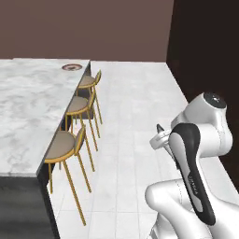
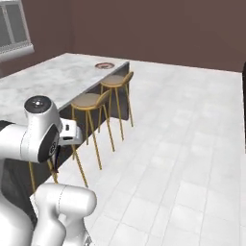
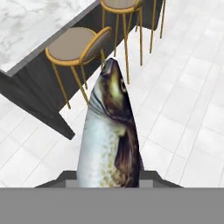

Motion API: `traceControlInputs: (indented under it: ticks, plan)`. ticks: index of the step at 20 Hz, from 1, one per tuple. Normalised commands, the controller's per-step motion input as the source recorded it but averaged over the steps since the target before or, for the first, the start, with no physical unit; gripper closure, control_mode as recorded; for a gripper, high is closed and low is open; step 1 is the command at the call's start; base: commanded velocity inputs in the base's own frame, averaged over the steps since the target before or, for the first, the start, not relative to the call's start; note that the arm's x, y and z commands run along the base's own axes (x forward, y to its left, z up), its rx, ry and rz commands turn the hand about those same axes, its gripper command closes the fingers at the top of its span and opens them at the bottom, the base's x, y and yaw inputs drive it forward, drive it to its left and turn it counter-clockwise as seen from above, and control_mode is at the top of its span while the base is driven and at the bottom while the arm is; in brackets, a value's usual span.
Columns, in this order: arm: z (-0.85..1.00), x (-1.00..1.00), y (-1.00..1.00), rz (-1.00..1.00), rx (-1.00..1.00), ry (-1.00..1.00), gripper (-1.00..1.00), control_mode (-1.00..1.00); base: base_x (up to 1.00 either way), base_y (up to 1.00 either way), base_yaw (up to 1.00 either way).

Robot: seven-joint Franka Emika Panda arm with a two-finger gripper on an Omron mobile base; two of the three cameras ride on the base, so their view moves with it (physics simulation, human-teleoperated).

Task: Take the fish from the fridge and place it on the digital scale on the counter by the fridge. Wait a few seconds for a reading, then move it to the plate on the dining counter.

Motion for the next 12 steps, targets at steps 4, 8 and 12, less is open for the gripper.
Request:
traceControlInputs:
  ticks: [4,8,12]
  plan:
    - [0.00,0.00,0.00,0.00,0.00,0.00,1.00,1.00,1.00,-0.78,0.52]
    - [0.00,0.00,0.00,0.00,0.00,0.00,1.00,1.00,1.00,-0.83,0.51]
    - [0.00,0.00,0.00,0.00,0.00,0.00,1.00,1.00,0.96,-0.95,0.48]
